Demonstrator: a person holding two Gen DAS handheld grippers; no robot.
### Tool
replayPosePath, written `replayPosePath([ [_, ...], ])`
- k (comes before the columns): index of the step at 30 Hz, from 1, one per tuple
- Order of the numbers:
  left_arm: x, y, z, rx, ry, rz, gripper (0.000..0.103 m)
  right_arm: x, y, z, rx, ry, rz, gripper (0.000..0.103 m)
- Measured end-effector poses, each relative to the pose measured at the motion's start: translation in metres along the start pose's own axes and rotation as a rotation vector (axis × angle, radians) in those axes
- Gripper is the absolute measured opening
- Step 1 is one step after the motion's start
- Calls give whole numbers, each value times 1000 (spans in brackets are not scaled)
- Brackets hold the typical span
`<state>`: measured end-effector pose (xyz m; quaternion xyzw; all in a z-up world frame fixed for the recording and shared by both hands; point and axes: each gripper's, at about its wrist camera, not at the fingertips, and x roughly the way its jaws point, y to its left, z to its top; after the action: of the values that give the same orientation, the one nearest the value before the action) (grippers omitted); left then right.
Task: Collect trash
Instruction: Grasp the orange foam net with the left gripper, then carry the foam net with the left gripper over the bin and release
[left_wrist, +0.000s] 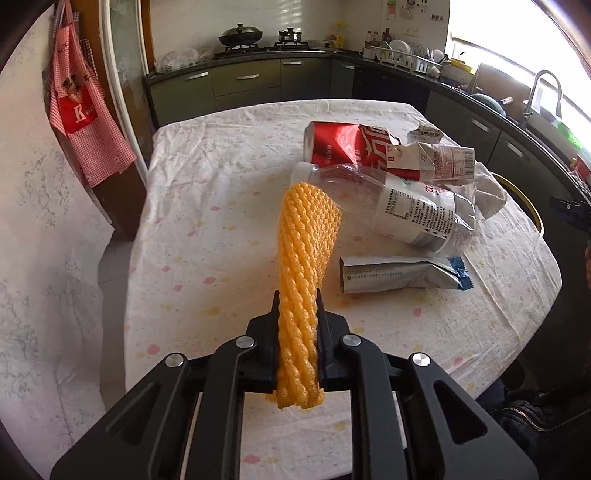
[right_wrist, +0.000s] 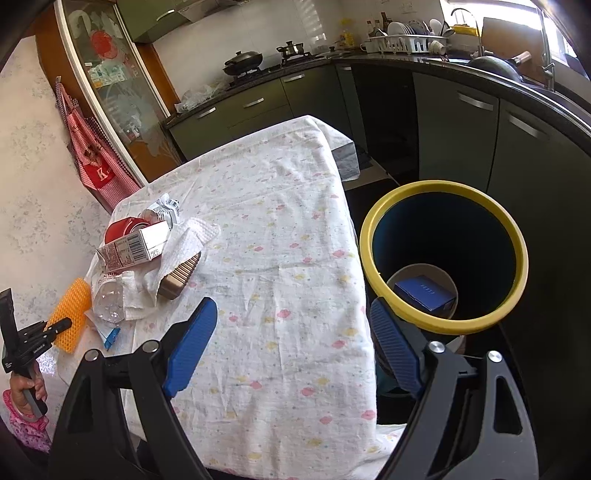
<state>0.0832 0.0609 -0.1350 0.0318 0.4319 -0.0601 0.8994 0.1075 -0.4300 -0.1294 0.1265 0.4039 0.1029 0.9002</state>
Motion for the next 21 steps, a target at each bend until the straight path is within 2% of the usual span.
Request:
replayPosePath([
  [4,-24,-4,8,-1,-49,-3,14,-2,-2,0,8,-9,4,81],
  [8,-41,-40,31,76,-99,-109,14,-8,-7,1,18,-28,-5,81],
  [12,-43,-112,61,220,-128,-270,15,-23,-21,2,43,-69,-48,81],
  [16,-26,-198,91,349,-104,-422,15,-43,-46,-1,86,-119,-109,81],
  [21,12,-306,124,475,-37,-529,15,-65,-84,-13,150,-158,-181,81],
])
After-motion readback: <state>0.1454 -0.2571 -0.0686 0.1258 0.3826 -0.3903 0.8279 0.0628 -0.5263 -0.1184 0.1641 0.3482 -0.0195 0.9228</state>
